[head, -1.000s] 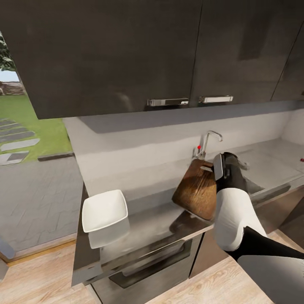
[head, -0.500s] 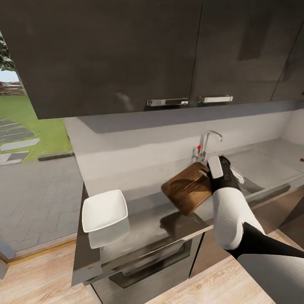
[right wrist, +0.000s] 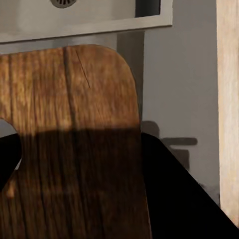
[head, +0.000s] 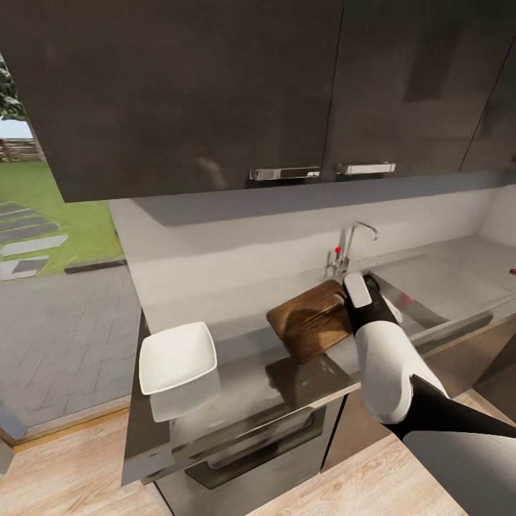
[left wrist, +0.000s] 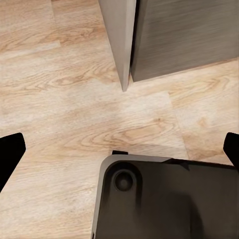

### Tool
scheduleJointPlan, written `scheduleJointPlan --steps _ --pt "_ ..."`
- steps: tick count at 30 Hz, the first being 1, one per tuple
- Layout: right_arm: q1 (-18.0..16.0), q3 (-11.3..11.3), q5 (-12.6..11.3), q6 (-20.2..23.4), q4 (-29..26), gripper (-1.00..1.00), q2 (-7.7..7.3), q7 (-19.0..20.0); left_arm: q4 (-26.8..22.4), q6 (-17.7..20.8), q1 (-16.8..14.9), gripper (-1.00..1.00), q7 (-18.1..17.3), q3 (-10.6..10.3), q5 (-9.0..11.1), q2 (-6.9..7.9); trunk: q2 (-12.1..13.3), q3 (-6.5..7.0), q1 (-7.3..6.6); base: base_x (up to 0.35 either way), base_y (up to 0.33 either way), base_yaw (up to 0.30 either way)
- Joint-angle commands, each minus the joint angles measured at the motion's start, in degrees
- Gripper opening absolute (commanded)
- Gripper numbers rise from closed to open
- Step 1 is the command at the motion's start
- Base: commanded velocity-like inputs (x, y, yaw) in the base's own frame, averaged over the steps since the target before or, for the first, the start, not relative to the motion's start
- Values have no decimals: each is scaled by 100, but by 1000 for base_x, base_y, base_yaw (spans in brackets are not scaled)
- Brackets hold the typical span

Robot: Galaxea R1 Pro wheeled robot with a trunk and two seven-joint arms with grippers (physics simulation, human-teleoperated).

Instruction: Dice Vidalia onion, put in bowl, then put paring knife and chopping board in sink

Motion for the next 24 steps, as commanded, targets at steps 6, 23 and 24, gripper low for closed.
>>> scheduleJointPlan --steps 6,23,24 --pt "-6 -12 -285 -200 275 -100 5 -17 -7 -6 1 100 -6 2 39 -1 -13 -12 4 0 0 0" --pt "-6 0 -739 -228 704 -100 5 31 0 -6 1 100 -6 2 39 -6 -13 -12 4 0 0 0" --pt "-6 0 -742 -233 735 -100 5 31 1 -6 1 100 -6 2 39 -7 -13 -12 4 0 0 0"
